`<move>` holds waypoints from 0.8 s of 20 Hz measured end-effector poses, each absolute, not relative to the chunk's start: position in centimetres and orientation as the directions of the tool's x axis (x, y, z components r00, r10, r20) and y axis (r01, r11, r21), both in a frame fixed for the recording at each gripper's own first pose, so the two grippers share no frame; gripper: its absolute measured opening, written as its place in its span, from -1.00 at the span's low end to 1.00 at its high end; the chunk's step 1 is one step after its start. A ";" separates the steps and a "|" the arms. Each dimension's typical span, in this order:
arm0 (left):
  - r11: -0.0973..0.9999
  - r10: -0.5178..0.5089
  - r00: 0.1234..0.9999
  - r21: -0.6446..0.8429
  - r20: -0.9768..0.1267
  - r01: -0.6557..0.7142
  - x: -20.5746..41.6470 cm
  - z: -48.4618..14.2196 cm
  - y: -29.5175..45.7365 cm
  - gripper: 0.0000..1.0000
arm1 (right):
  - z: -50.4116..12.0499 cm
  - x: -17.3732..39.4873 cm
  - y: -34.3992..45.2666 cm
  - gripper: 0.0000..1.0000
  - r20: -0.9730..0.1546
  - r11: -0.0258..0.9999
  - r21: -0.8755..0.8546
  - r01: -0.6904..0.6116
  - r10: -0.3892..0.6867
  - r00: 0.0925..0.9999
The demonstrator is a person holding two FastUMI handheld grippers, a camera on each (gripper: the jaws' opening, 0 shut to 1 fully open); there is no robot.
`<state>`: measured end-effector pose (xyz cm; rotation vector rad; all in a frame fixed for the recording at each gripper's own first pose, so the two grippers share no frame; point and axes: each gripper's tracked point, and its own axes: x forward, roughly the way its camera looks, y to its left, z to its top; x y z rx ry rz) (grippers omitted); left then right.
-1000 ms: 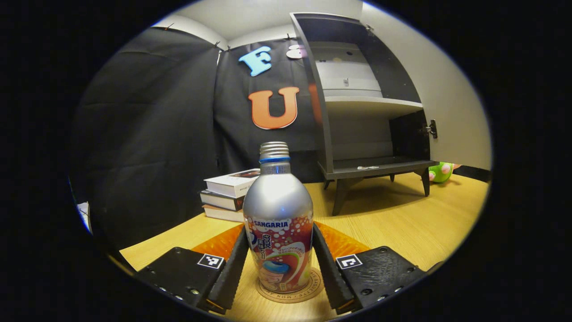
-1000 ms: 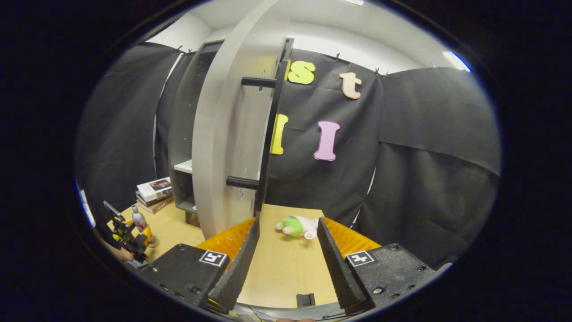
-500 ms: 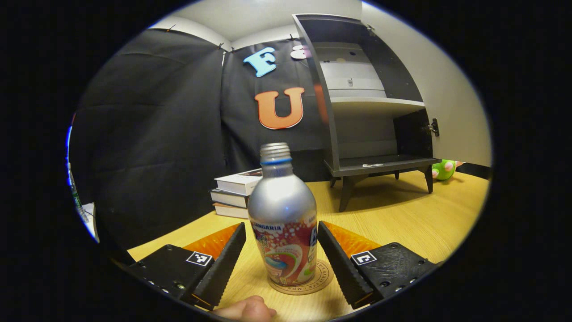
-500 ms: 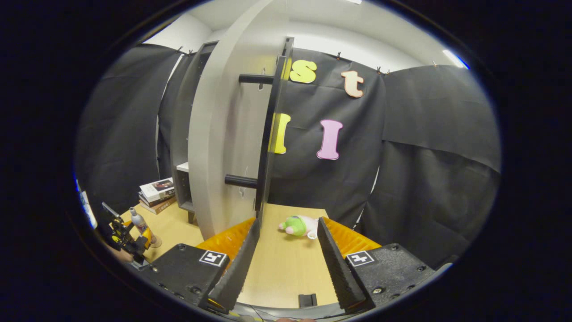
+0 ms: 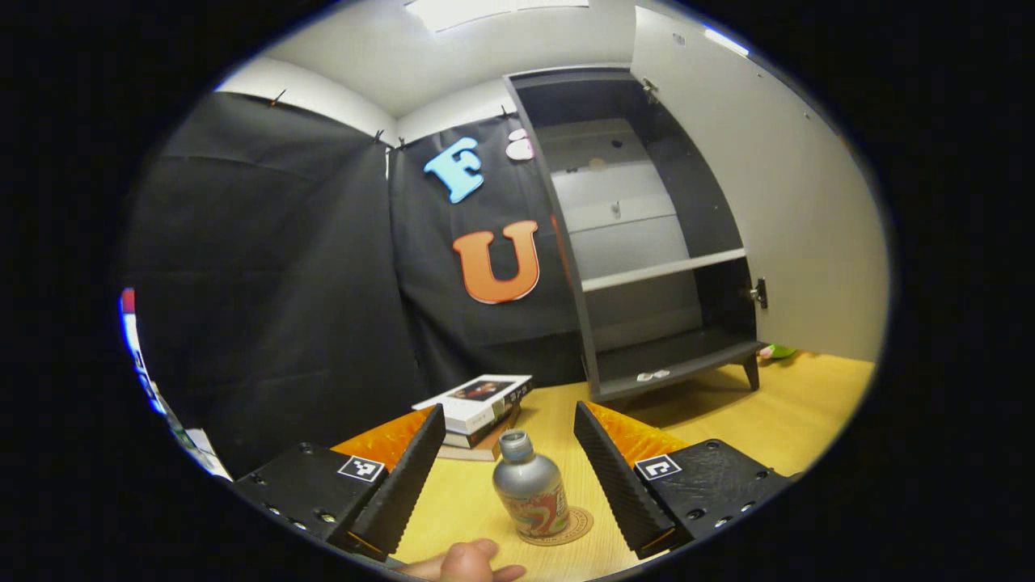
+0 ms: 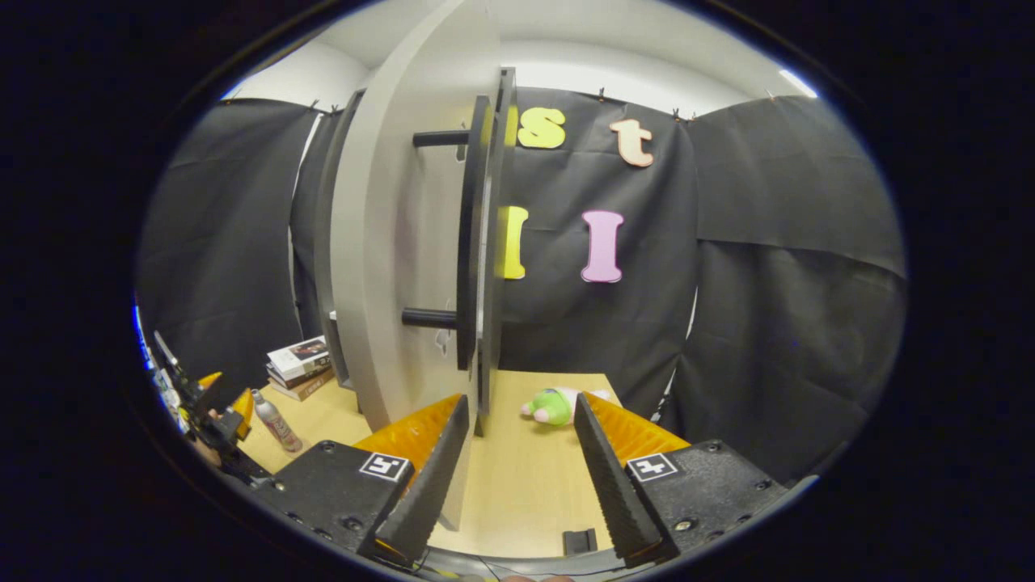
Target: Open the cabinet door with the right hand, grasp the bottle in the cabinet with the left hand and place it on the coaster, then close the cabinet door with the right hand.
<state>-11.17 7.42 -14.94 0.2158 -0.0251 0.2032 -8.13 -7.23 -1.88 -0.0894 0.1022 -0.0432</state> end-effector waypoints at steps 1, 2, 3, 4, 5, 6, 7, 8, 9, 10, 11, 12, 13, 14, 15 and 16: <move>0.965 0.164 0.986 0.201 0.026 -0.166 -11.1 -12.9 5.7 0.93 | -2.0 -8.1 -7.2 0.69 -0.100 0.996 -0.082 0.036 -0.044 0.994; 0.977 0.117 0.993 0.181 0.012 -0.117 -10.9 -11.1 3.9 0.92 | -2.0 -8.1 -7.2 0.70 -0.100 0.997 -0.075 0.033 -0.040 0.994; 0.984 0.091 0.996 0.155 0.019 -0.093 -11.4 -8.7 2.4 0.93 | -2.0 -8.2 -7.2 0.70 -0.101 0.997 -0.069 0.029 -0.036 0.994; 0.992 0.057 0.998 0.113 0.029 -0.060 -11.7 -6.2 0.7 0.92 | -1.9 -8.1 -7.2 0.70 -0.100 0.998 -0.066 0.025 -0.032 0.995; 0.996 0.036 0.998 0.079 0.042 -0.039 -12.0 -4.3 -0.5 0.92 | -1.8 -8.2 -7.2 0.70 -0.097 0.997 -0.067 0.023 -0.029 0.995; 0.998 0.023 0.998 0.054 0.056 -0.026 -12.3 -2.5 -1.4 0.92 | -1.8 -8.1 -7.2 0.69 -0.095 0.997 -0.075 0.020 -0.027 0.995; 0.999 0.014 0.997 0.044 0.079 -0.018 -12.4 -0.5 -1.8 0.92 | -1.6 -8.2 -7.0 0.70 -0.089 0.996 -0.086 0.014 -0.022 0.996; 0.999 0.011 0.996 0.041 0.094 -0.015 -12.5 0.8 -1.9 0.92 | -1.5 -8.2 -6.7 0.69 -0.085 0.995 -0.098 0.001 -0.010 0.996; 0.999 0.013 0.994 0.038 0.104 -0.017 -12.6 1.6 -1.9 0.92 | -1.3 -8.1 -6.5 0.69 -0.081 0.993 -0.122 0.001 -0.011 0.997; 0.999 0.017 0.995 0.033 0.101 -0.020 -12.5 1.9 -1.7 0.92 | -1.0 -8.1 -6.5 0.67 -0.070 0.989 -0.147 0.000 -0.011 0.997; 0.999 0.023 0.996 0.026 0.088 -0.026 -12.4 1.7 -1.5 0.92 | -0.7 -8.1 -6.1 0.67 -0.064 0.985 -0.170 -0.009 -0.002 0.998; 0.999 0.031 0.997 0.015 0.077 -0.032 -12.4 1.6 -1.2 0.92 | -0.6 -8.1 -5.7 0.66 -0.064 0.983 -0.182 -0.026 0.015 0.998; 0.999 0.044 0.997 -0.003 0.067 -0.044 -12.3 1.7 -0.6 0.92 | -0.8 -8.0 -4.9 0.67 -0.070 0.983 -0.178 -0.049 0.037 0.997; 0.998 0.062 0.996 -0.027 0.063 -0.060 -12.5 1.8 0.1 0.92 | -1.5 -8.1 -2.9 0.62 -0.077 0.983 -0.165 -0.080 0.068 0.995; 0.996 0.077 0.995 -0.051 0.061 -0.073 -12.7 2.1 0.8 0.92 | -2.1 -8.2 -0.9 0.66 -0.083 0.981 -0.154 -0.116 0.104 0.991; 0.993 0.099 0.993 -0.069 0.063 -0.095 -13.0 2.3 1.7 0.92 | -2.3 -8.1 1.1 0.62 -0.083 0.977 -0.147 -0.156 0.145 0.986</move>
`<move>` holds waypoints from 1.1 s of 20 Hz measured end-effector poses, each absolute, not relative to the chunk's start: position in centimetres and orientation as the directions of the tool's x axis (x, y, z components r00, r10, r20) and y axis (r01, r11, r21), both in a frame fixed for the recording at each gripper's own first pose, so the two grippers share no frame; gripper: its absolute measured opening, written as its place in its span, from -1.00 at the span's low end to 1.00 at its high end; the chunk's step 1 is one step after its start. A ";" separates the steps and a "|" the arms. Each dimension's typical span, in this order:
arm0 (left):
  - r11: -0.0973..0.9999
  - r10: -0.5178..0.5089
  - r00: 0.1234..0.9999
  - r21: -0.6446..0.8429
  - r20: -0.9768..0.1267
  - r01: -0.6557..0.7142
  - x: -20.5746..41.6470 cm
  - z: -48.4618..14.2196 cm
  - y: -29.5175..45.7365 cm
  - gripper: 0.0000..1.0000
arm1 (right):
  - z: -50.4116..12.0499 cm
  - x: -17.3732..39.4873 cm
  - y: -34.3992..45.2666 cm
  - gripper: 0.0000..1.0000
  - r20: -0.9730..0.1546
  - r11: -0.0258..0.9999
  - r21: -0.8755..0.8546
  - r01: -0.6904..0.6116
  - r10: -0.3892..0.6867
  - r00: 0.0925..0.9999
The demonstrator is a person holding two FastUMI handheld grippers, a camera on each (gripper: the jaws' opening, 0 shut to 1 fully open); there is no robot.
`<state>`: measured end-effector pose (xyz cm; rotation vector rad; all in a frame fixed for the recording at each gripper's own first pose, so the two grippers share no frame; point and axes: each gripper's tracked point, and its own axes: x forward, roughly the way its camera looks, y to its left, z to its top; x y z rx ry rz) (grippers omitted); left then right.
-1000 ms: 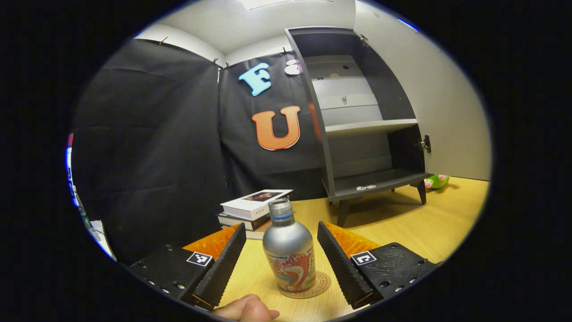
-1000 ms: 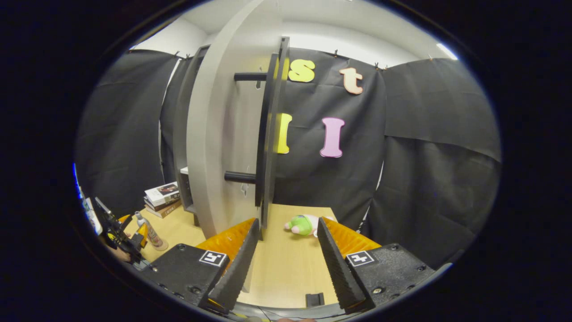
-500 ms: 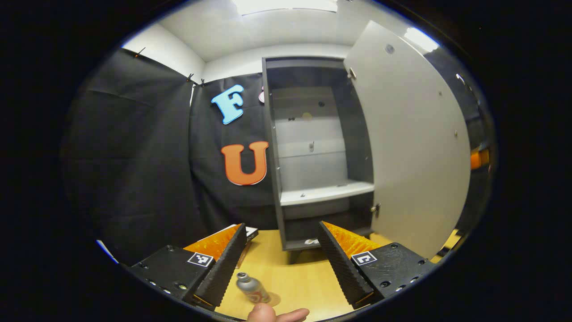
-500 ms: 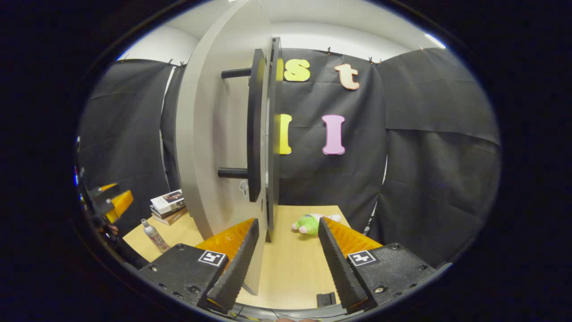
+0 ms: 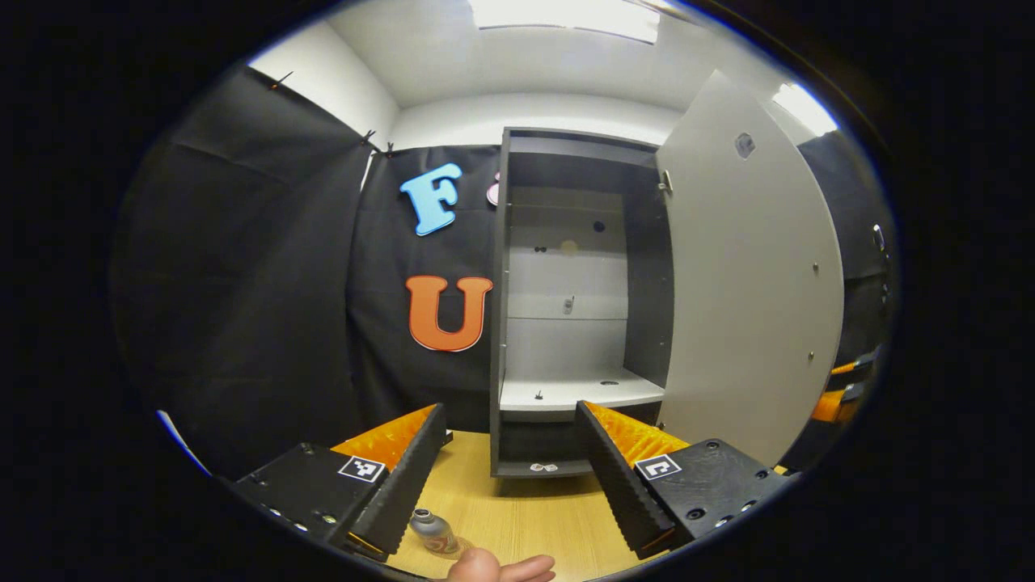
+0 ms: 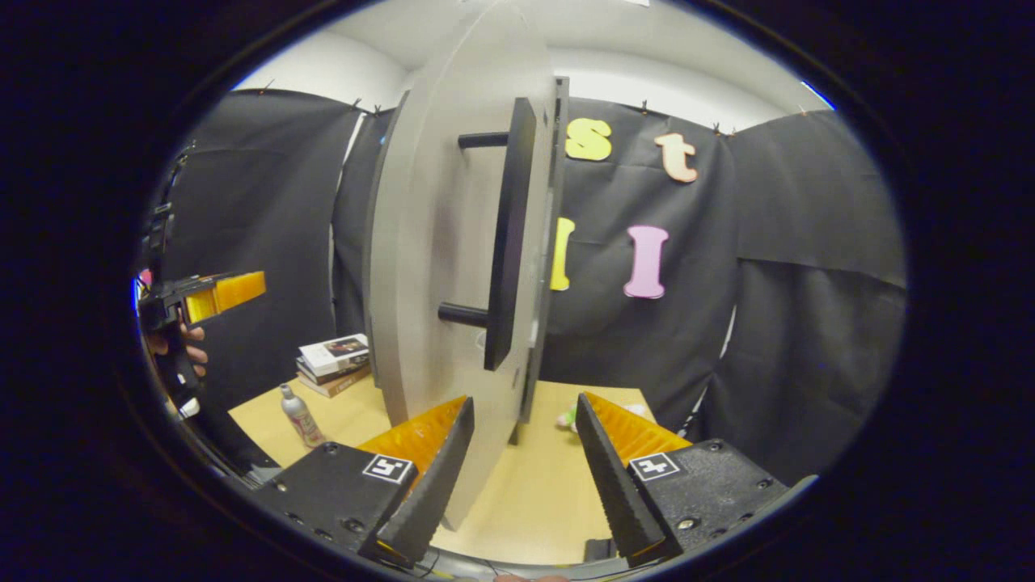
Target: Open the cabinet door with the right hand, grasp the bottle in the cabinet with the left hand and place it on the coaster, then close the cabinet door with the right hand.
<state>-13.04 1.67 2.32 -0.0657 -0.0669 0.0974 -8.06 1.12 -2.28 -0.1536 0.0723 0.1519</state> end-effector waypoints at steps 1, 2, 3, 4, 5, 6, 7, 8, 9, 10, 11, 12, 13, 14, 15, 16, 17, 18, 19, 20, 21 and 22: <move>0.990 0.123 0.990 -0.080 0.063 -0.117 -13.3 2.4 2.7 0.92 | -2.3 -7.7 3.0 0.66 -0.079 0.971 -0.147 -0.191 0.181 0.980; 0.987 0.143 0.988 -0.085 0.058 -0.138 -13.7 2.3 3.5 0.92 | -2.0 -6.9 4.2 0.67 -0.067 0.966 -0.154 -0.209 0.201 0.977; 0.984 0.161 0.986 -0.088 0.049 -0.156 -14.0 2.3 4.3 0.93 | -1.7 -6.0 5.3 0.67 -0.054 0.965 -0.152 -0.215 0.209 0.976; 0.981 0.176 0.984 -0.089 0.039 -0.172 -14.5 2.1 5.0 0.91 | -1.6 -4.8 6.0 0.67 -0.041 0.967 -0.131 -0.219 0.216 0.976; 0.978 0.192 0.981 -0.089 0.043 -0.187 -14.8 2.4 5.7 0.91 | -1.4 -3.6 6.9 0.67 -0.036 0.970 -0.088 -0.227 0.224 0.974; 0.976 0.208 0.977 -0.081 0.051 -0.203 -15.3 2.8 6.3 0.90 | -1.5 -2.3 8.0 0.67 -0.039 0.971 -0.032 -0.237 0.236 0.971; 0.974 0.221 0.974 -0.071 0.059 -0.217 -15.7 3.1 6.8 0.90 | -1.6 -1.5 9.2 0.67 -0.042 0.969 0.020 -0.247 0.248 0.968; 0.972 0.228 0.972 -0.063 0.063 -0.224 -15.9 3.2 7.1 0.90 | -1.1 -0.6 10.0 0.62 -0.042 0.964 0.045 -0.261 0.263 0.964; 0.971 0.235 0.970 -0.055 0.063 -0.232 -16.2 3.2 7.3 0.90 | -1.0 -0.1 11.0 0.67 -0.044 0.961 0.042 -0.274 0.275 0.960; 0.970 0.240 0.969 -0.046 0.063 -0.238 -16.3 3.1 7.4 0.89 | -0.8 0.7 12.2 0.68 -0.040 0.957 0.022 -0.289 0.289 0.956; 0.970 0.244 0.968 -0.039 0.063 -0.242 -16.4 3.2 7.5 0.90 | -0.7 1.3 13.7 0.70 -0.032 0.950 0.001 -0.311 0.311 0.950; 0.969 0.245 0.968 -0.036 0.064 -0.243 -16.3 3.1 7.6 0.89 | -0.6 2.1 15.7 0.71 -0.030 0.939 -0.020 -0.342 0.342 0.939; 0.969 0.244 0.968 -0.038 0.062 -0.242 -16.2 3.1 7.4 0.89 | -0.7 2.9 17.8 0.70 -0.036 0.927 -0.042 -0.372 0.371 0.928; 0.970 0.243 0.968 -0.041 0.060 -0.241 -16.1 3.1 7.3 0.90 | -0.8 3.6 19.8 0.63 -0.034 0.917 -0.069 -0.394 0.392 0.919; 0.970 0.241 0.969 -0.043 0.060 -0.238 -16.0 3.1 7.3 0.90 | -0.6 4.4 21.3 0.72 -0.022 0.911 -0.103 -0.400 0.400 0.916; 0.970 0.240 0.969 -0.044 0.061 -0.238 -15.8 3.2 7.3 0.90 | -0.3 5.1 22.5 0.73 -0.015 0.907 -0.133 -0.401 0.402 0.915; 0.970 0.240 0.969 -0.044 0.062 -0.237 -15.6 3.3 7.2 0.90 | -0.2 5.9 23.8 0.75 -0.016 0.900 -0.151 -0.409 0.411 0.911; 0.971 0.238 0.969 -0.046 0.065 -0.235 -15.5 3.4 7.0 0.90 | -0.3 6.5 24.5 0.77 -0.022 0.896 -0.161 -0.413 0.415 0.909; 0.971 0.236 0.970 -0.049 0.067 -0.233 -15.3 3.6 7.0 0.90 | -0.6 7.0 25.0 0.77 -0.035 0.892 -0.167 -0.420 0.420 0.907; 0.971 0.234 0.970 -0.053 0.067 -0.231 -15.1 3.6 6.9 0.90 | -0.8 7.3 25.2 0.77 -0.047 0.889 -0.170 -0.425 0.424 0.905; 0.972 0.231 0.971 -0.058 0.065 -0.228 -14.8 3.5 6.9 0.90 | -1.0 7.4 25.1 0.77 -0.054 0.887 -0.172 -0.429 0.426 0.903; 0.973 0.227 0.972 -0.064 0.061 -0.223 -14.4 3.4 6.8 0.90 | -1.1 7.3 24.8 0.77 -0.056 0.887 -0.170 -0.429 0.426 0.903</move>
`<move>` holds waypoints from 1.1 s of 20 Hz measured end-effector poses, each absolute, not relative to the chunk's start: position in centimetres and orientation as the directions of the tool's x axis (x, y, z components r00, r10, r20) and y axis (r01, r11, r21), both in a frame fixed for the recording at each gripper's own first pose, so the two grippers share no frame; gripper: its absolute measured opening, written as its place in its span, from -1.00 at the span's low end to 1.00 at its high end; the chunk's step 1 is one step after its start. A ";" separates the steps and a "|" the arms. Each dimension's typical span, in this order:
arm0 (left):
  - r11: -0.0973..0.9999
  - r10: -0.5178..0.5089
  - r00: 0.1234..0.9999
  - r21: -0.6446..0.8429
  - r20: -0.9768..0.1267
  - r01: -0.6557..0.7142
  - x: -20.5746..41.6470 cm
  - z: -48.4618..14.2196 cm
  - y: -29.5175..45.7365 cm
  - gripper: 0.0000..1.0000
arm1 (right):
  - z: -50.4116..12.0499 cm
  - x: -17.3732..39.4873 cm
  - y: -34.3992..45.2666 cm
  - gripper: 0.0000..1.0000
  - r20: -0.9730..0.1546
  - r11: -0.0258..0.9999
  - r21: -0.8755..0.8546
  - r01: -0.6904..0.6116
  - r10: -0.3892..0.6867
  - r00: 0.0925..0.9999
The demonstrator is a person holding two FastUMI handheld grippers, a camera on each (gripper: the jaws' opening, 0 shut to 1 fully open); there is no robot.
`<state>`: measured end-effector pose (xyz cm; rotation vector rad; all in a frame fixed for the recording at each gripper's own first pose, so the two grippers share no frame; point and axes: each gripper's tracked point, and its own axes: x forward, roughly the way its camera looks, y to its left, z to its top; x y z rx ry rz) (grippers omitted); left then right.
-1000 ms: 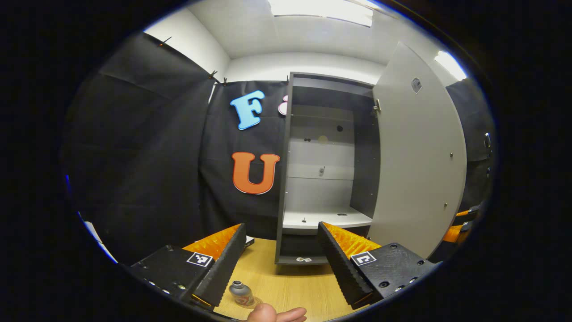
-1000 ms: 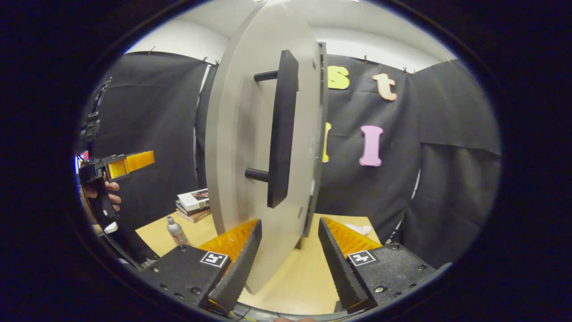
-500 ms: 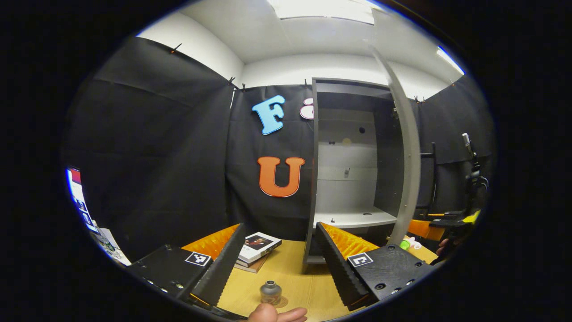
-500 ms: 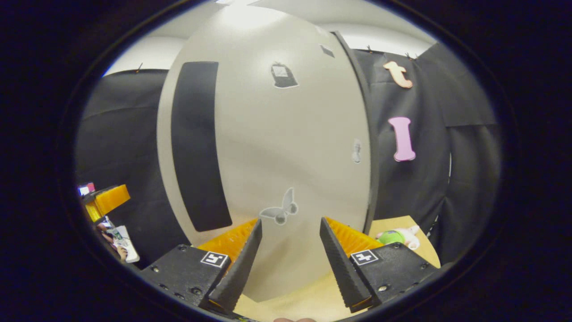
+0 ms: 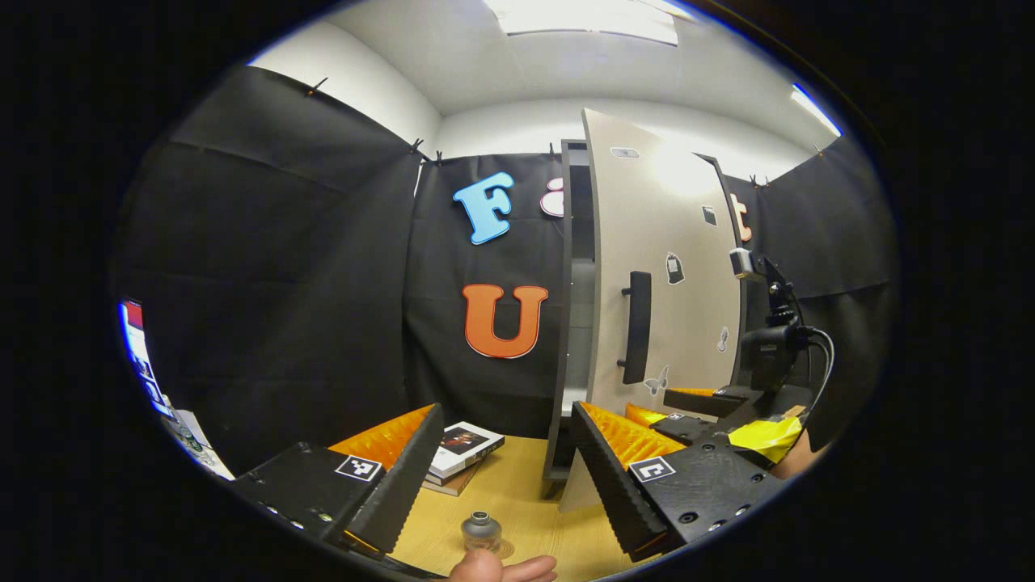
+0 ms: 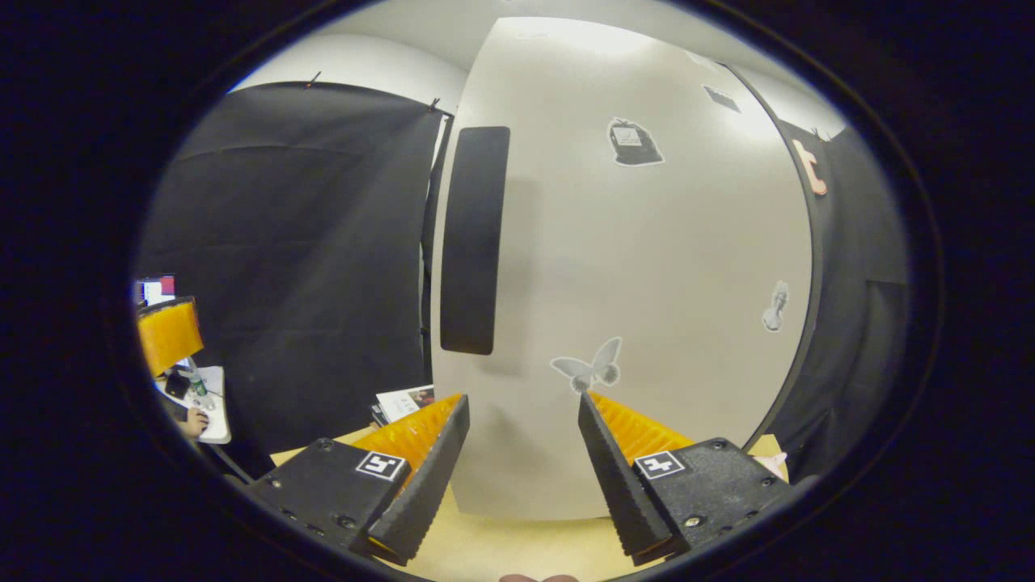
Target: Open the cabinet door with the right hand, grasp the bottle in the cabinet with the left hand and place it on the coaster, then close the cabinet door with the right hand.
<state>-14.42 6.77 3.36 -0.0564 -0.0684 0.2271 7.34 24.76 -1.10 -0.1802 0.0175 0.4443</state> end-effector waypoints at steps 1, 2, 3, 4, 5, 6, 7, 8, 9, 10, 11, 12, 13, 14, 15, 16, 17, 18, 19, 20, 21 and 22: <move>0.974 0.221 0.974 -0.070 0.057 -0.217 -14.2 3.3 6.6 0.90 | -1.1 7.0 24.2 0.77 -0.058 0.889 -0.162 -0.429 0.426 0.903; 0.975 0.216 0.975 -0.075 0.055 -0.211 -13.8 3.3 6.4 0.90 | -0.9 6.5 23.5 0.77 -0.057 0.889 -0.154 -0.431 0.428 0.902; 0.976 0.207 0.977 -0.080 0.053 -0.202 -13.4 3.4 6.2 0.90 | -0.6 5.9 22.4 0.77 -0.058 0.892 -0.154 -0.425 0.421 0.905; 0.978 0.194 0.979 -0.088 0.056 -0.189 -12.9 3.5 5.9 0.90 | -0.2 5.1 21.2 0.77 -0.057 0.896 -0.152 -0.418 0.414 0.908; 0.980 0.179 0.982 -0.099 0.061 -0.173 -12.4 3.8 5.4 0.90 | 0.3 4.1 20.2 0.77 -0.054 0.896 -0.140 -0.420 0.417 0.907; 0.982 0.164 0.984 -0.106 0.066 -0.156 -11.8 4.1 4.9 0.90 | 0.8 3.2 19.2 0.77 -0.047 0.901 -0.130 -0.415 0.412 0.910; 0.984 0.147 0.987 -0.109 0.069 -0.139 -11.3 4.4 4.4 0.90 | 1.5 2.6 17.8 0.77 -0.040 0.909 -0.125 -0.397 0.395 0.918; 0.986 0.133 0.989 -0.109 0.070 -0.125 -10.7 4.5 4.0 0.90 | 2.3 1.8 16.4 0.77 -0.024 0.919 -0.118 -0.376 0.376 0.926; 0.988 0.119 0.990 -0.108 0.072 -0.111 -10.1 4.6 3.6 0.90 | 3.2 1.2 14.8 0.77 -0.009 0.932 -0.113 -0.343 0.345 0.939; 0.989 0.113 0.991 -0.105 0.074 -0.105 -9.6 4.8 3.4 0.90 | 4.1 0.6 13.3 0.77 0.012 0.944 -0.105 -0.312 0.315 0.949; 0.990 0.105 0.992 -0.107 0.075 -0.096 -9.1 4.8 3.1 0.90 | 4.8 -0.2 11.8 0.77 0.032 0.956 -0.099 -0.277 0.281 0.959; 0.990 0.095 0.993 -0.109 0.074 -0.087 -8.6 4.7 2.8 0.90 | 5.4 -0.7 10.1 0.76 0.050 0.968 -0.098 -0.231 0.236 0.970; 0.991 0.091 0.993 -0.109 0.076 -0.082 -8.2 4.7 2.5 0.90 | 6.0 -1.0 8.4 0.77 0.065 0.977 -0.095 -0.189 0.196 0.978; 0.992 0.088 0.993 -0.100 0.074 -0.081 -7.8 4.6 2.4 0.90 | 6.3 -1.3 7.2 0.77 0.078 0.984 -0.089 -0.157 0.164 0.983; 0.993 0.087 0.994 -0.085 0.073 -0.081 -7.4 4.3 2.4 0.90 | 6.6 -1.5 6.0 0.77 0.087 0.988 -0.080 -0.129 0.136 0.987; 0.994 0.089 0.993 -0.066 0.072 -0.085 -7.0 4.1 2.3 0.90 | 6.7 -1.5 5.0 0.77 0.102 0.992 -0.069 -0.109 0.116 0.988; 0.995 0.094 0.993 -0.042 0.066 -0.091 -6.6 3.5 2.4 0.90 | 6.6 -1.3 4.0 0.76 0.107 0.994 -0.065 -0.084 0.091 0.990; 0.995 0.096 0.994 -0.018 0.053 -0.095 -6.3 2.9 2.3 0.90 | 6.0 -1.2 3.1 0.76 0.095 0.996 -0.069 -0.059 0.065 0.993; 0.996 0.093 0.995 0.000 0.045 -0.094 -6.0 2.4 2.2 0.90 | 5.5 -1.2 2.6 0.76 0.080 0.996 -0.071 -0.045 0.051 0.996; 0.996 0.086 0.996 0.010 0.037 -0.086 -5.9 2.1 1.9 0.90 | 5.4 -1.1 2.3 0.76 0.073 0.997 -0.068 -0.038 0.043 0.996; 0.997 0.075 0.996 0.013 0.038 -0.076 -5.7 2.1 1.5 0.90 | 5.5 -1.2 2.2 0.77 0.075 0.998 -0.061 -0.035 0.040 0.996; 0.997 0.071 0.997 0.018 0.042 -0.072 -5.6 2.2 1.3 0.90 | 5.5 -1.1 1.9 0.77 0.079 0.998 -0.058 -0.028 0.033 0.996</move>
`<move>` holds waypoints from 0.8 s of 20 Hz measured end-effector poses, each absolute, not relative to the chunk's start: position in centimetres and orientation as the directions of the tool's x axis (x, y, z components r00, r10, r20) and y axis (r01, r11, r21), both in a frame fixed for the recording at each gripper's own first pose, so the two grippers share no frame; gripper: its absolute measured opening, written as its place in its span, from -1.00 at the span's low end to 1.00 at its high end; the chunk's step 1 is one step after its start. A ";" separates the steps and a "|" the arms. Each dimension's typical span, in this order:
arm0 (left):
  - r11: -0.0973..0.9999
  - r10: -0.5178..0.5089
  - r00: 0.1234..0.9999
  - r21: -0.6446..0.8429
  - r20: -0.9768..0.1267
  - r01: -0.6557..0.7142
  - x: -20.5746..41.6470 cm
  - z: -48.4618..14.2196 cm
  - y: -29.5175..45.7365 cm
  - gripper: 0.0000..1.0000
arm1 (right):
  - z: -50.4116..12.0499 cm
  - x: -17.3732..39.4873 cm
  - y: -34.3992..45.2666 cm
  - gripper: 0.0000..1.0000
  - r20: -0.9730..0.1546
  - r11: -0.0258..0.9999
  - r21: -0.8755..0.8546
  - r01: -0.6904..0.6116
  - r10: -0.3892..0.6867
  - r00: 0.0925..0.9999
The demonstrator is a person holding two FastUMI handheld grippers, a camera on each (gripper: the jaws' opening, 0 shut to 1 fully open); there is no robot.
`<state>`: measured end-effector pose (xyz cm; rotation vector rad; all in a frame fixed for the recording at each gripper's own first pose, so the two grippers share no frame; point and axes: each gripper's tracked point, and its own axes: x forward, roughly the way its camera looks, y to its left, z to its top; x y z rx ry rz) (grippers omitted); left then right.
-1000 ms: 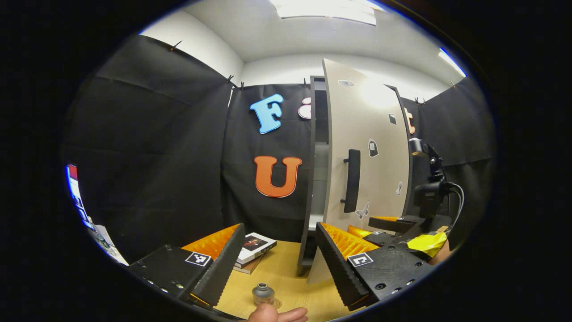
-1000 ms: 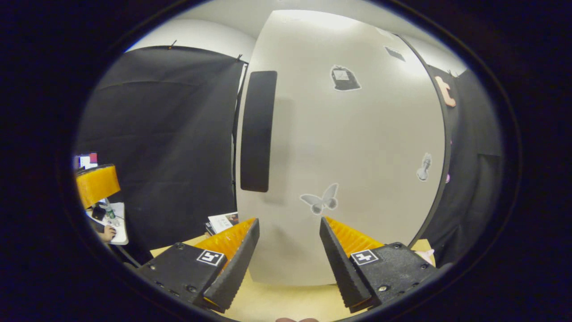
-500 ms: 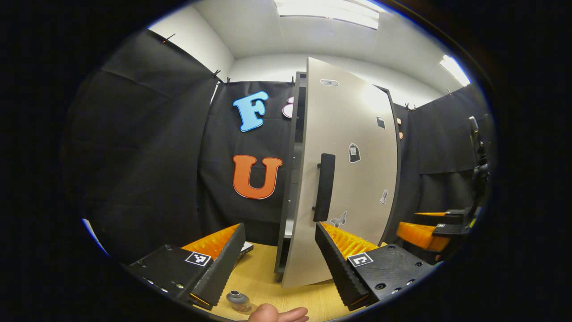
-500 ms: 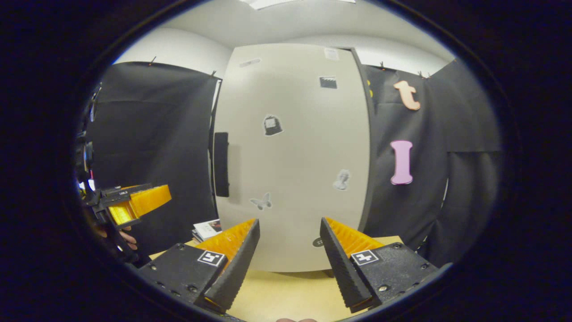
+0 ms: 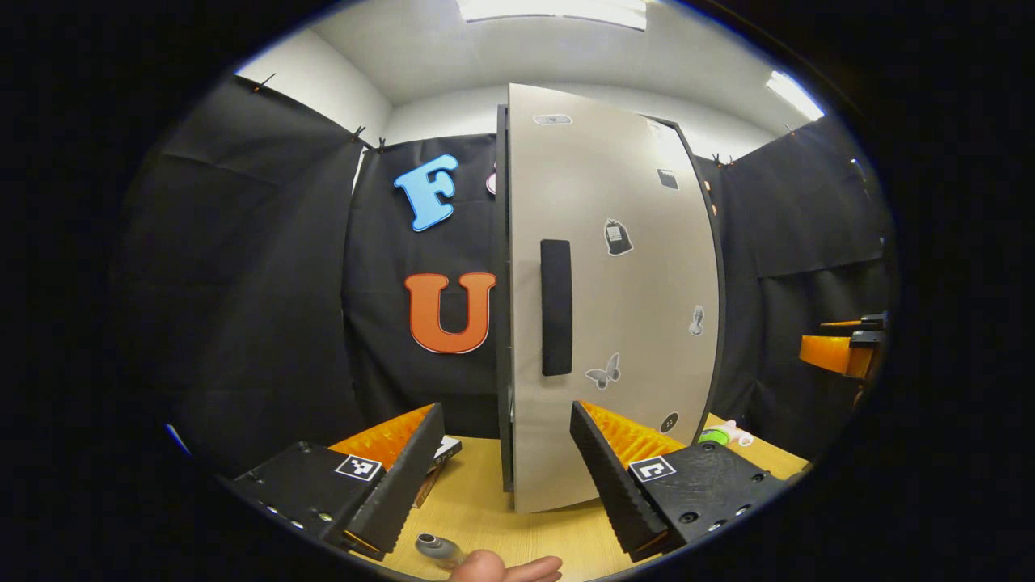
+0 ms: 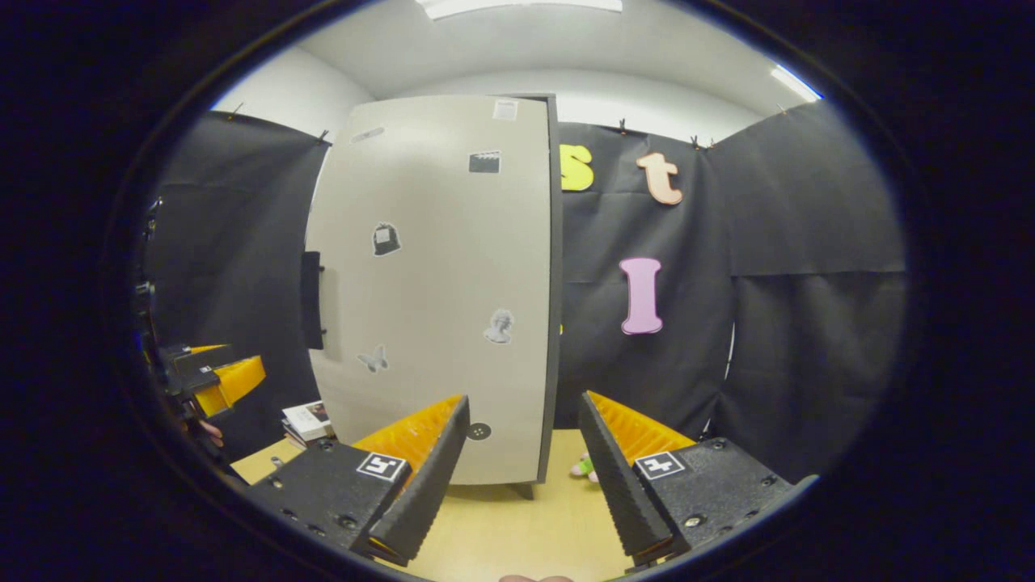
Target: Open the cabinet door with the right hand, grasp the bottle in the cabinet with the left hand and place it on the coaster, then close the cabinet door with the right hand.
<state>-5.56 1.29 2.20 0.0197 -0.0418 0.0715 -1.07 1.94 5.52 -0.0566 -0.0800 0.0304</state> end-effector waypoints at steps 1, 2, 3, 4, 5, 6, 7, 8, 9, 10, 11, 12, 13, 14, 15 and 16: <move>0.997 0.069 0.997 0.024 0.047 -0.070 -5.6 2.3 1.3 0.90 | 5.5 -1.1 1.8 0.77 0.083 0.998 -0.059 -0.022 0.027 0.996; 0.997 0.065 0.997 0.028 0.046 -0.066 -5.5 2.2 1.1 0.90 | 5.5 -1.0 1.8 0.77 0.086 0.998 -0.062 -0.019 0.024 0.996; 0.998 0.062 0.997 0.031 0.040 -0.064 -5.3 2.0 0.9 0.90 | 5.5 -1.0 1.8 0.77 0.086 0.998 -0.064 -0.017 0.023 0.996; 0.997 0.061 0.998 0.034 0.033 -0.063 -5.2 1.6 0.9 0.90 | 5.2 -1.0 1.8 0.77 0.084 0.998 -0.064 -0.016 0.021 0.996; 0.997 0.060 0.998 0.040 0.025 -0.061 -5.0 1.5 0.8 0.90 | 5.0 -0.9 1.8 0.77 0.078 0.998 -0.064 -0.016 0.021 0.997; 0.997 0.057 0.998 0.042 0.024 -0.058 -5.1 1.4 0.8 0.90 | 4.8 -0.9 1.8 0.77 0.073 0.998 -0.062 -0.016 0.021 0.997; 0.997 0.055 0.998 0.044 0.029 -0.057 -5.1 1.7 0.7 0.89 | 4.8 -0.7 1.7 0.77 0.070 0.998 -0.058 -0.016 0.020 0.997; 0.997 0.055 0.998 0.044 0.038 -0.057 -5.2 1.9 0.8 0.89 | 4.8 -0.6 1.6 0.77 0.070 0.998 -0.054 -0.016 0.020 0.997; 0.997 0.057 0.997 0.047 0.044 -0.059 -5.1 1.9 0.9 0.89 | 4.8 -0.6 1.6 0.77 0.073 0.999 -0.050 -0.018 0.021 0.997; 0.997 0.061 0.997 0.050 0.044 -0.063 -4.9 1.8 1.1 0.90 | 4.7 -0.6 1.5 0.77 0.074 0.999 -0.049 -0.013 0.017 0.997; 0.997 0.059 0.997 0.050 0.041 -0.061 -4.9 1.7 1.0 0.90 | 4.7 -0.6 1.4 0.77 0.074 0.999 -0.047 -0.012 0.015 0.997; 0.997 0.061 0.998 0.050 0.035 -0.063 -4.9 1.3 1.2 0.89 | 4.6 -0.5 1.4 0.77 0.073 0.999 -0.044 -0.010 0.013 0.997; 0.997 0.064 0.997 0.051 0.031 -0.066 -4.7 1.2 1.4 0.91 | 4.6 -0.6 1.4 0.77 0.071 0.999 -0.040 -0.007 0.009 0.997; 0.996 0.066 0.998 0.053 0.024 -0.068 -4.6 1.0 1.4 0.91 | 4.5 -0.5 1.4 0.77 0.070 0.999 -0.036 -0.005 0.007 0.998; 0.996 0.069 0.997 0.055 0.019 -0.070 -4.6 0.9 1.5 0.90 | 4.4 -0.4 1.4 0.77 0.069 0.999 -0.036 -0.002 0.004 0.998; 0.996 0.068 0.998 0.056 0.016 -0.069 -4.5 0.9 1.5 0.90 | 4.3 -0.2 1.3 0.77 0.069 0.999 -0.037 -0.001 0.003 0.998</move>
